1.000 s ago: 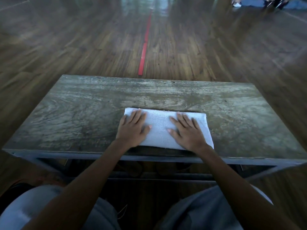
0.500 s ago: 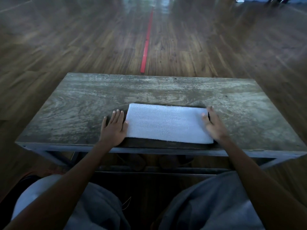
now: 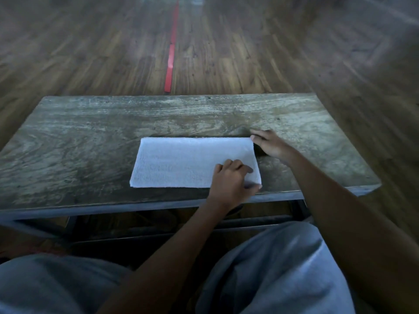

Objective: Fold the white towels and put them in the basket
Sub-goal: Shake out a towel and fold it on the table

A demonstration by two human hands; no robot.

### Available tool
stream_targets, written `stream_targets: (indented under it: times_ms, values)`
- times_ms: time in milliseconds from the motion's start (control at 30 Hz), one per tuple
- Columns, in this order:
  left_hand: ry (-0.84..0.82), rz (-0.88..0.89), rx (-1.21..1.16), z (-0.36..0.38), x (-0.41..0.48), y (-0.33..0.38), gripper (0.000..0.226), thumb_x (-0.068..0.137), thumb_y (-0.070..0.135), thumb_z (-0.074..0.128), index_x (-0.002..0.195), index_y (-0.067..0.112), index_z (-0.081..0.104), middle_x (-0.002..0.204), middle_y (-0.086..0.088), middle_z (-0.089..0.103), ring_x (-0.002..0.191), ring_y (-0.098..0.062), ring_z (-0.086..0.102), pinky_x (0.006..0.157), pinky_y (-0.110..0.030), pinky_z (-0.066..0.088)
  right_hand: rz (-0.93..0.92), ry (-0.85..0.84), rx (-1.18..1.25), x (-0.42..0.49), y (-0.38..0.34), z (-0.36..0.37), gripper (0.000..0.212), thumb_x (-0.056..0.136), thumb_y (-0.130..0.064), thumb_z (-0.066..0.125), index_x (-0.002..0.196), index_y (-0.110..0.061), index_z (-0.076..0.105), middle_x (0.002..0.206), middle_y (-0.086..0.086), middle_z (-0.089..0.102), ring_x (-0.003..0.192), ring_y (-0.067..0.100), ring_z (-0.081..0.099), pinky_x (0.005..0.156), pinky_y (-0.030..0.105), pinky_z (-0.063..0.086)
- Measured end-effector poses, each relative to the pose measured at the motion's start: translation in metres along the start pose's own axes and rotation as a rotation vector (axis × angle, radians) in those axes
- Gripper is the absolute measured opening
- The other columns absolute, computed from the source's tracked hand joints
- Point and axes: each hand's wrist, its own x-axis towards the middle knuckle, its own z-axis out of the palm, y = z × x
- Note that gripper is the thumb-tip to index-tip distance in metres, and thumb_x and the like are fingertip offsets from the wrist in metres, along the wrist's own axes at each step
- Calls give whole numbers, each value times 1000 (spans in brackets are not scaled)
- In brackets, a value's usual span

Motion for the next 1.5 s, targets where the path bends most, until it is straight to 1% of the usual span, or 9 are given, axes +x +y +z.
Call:
stream_targets:
  times_ms: [200,400,600,800,900,1000,1133,1300,1500]
  values:
    - [2,71,189,10,1,4,62,63,74,52,98,26,71,85,2,56,78,-21,53,67,-35,39,-27,0,-295,4,3,9,42,94,-49,46,134,-37,49,148,9,23,137,35,21,112,51,23]
    - [44,238,245,7,-9,6,50,54,58,78,87,21,70,81,0,58,74,-22,56,63,-32,44,-89,-5,-208,-7,9,6,15,87,-40,61,99,-30,59,128,5,35,126,30,33,106,51,34]
    - [212,228,102,2,-28,6,12,74,31,70,80,21,71,73,4,65,69,-20,60,60,-27,42,-104,13,-80,-32,2,2,17,91,-26,60,102,-14,61,112,8,55,103,25,55,87,39,47]
    - [290,-118,-155,-42,-48,-3,23,82,38,55,79,16,59,63,2,61,59,-19,58,58,-26,37,-143,-112,180,-48,-31,-18,15,90,-16,62,104,-21,62,84,0,58,61,16,50,57,28,42]
    - [285,-341,-329,-72,-52,-16,24,82,42,53,79,19,58,65,5,62,63,-14,58,57,-30,45,-211,-182,377,-44,-60,-12,10,90,-13,61,93,-20,69,73,3,53,58,11,44,53,22,36]
    - [322,-397,-397,-99,-56,-42,24,84,42,54,76,21,59,67,9,63,63,-7,58,59,-32,49,-217,-305,471,-35,-92,-1,17,88,-3,58,100,-10,67,74,4,57,59,9,46,50,18,33]
    - [378,-451,-354,-119,-71,-92,22,88,40,56,76,23,64,72,12,65,68,-4,61,64,-33,50,-263,-365,273,-9,-132,25,27,87,6,55,102,-12,67,74,2,59,62,9,48,54,20,33]
    - [388,-549,-267,-120,-93,-137,22,88,39,59,84,20,70,85,9,70,73,-11,65,72,-37,52,-308,-427,9,26,-167,77,21,90,-6,60,100,-22,68,83,1,61,74,10,54,69,25,41]
    - [319,-732,-80,-121,-92,-170,21,90,42,51,86,25,63,94,9,62,99,-17,52,82,-30,24,-324,-377,-165,54,-191,121,17,91,-18,57,104,-23,67,95,-11,66,88,6,61,73,23,45]
